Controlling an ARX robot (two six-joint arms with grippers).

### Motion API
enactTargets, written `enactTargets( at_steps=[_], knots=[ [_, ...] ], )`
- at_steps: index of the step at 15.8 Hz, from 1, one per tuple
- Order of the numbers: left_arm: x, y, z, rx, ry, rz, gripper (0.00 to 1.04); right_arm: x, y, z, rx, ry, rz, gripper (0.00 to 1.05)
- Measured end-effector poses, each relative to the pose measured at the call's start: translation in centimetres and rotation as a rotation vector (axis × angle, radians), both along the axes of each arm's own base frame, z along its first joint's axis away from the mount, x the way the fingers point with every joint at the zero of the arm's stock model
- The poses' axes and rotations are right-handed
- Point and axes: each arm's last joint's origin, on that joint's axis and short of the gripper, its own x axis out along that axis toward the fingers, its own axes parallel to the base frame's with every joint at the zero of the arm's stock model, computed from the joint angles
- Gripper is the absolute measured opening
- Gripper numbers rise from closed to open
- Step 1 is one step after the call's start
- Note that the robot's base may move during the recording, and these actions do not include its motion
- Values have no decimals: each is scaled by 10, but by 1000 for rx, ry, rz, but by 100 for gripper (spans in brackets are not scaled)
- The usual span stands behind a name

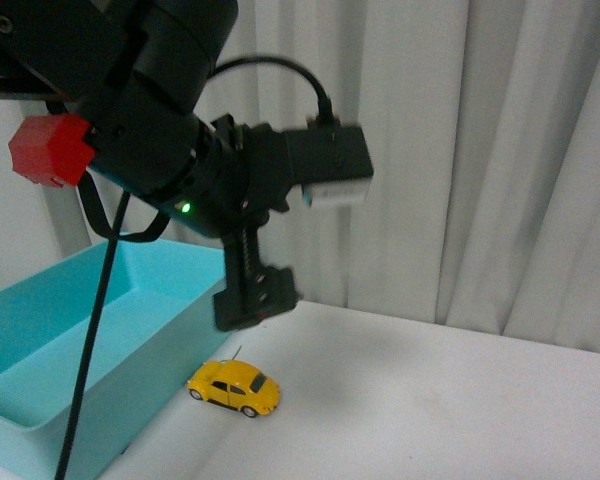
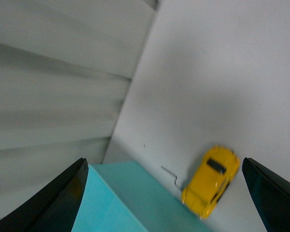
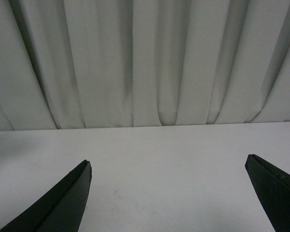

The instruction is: Wind up and store yellow beetle toy

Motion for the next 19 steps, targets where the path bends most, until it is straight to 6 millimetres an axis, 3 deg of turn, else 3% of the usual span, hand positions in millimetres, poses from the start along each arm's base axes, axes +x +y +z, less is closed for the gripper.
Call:
enactTargets(
  at_steps=[3, 4, 12, 19],
  knots=[
    [9, 3, -36, 417, 160, -263, 98, 0, 0, 0, 0, 0, 0, 98],
    [13, 2, -51, 450, 200, -277, 98, 0, 0, 0, 0, 0, 0, 98],
    [26, 8, -111, 428, 374, -172, 98, 0, 0, 0, 0, 0, 0, 98],
    [49, 13, -129, 402, 408, -118, 98, 0, 0, 0, 0, 0, 0, 98]
  ],
)
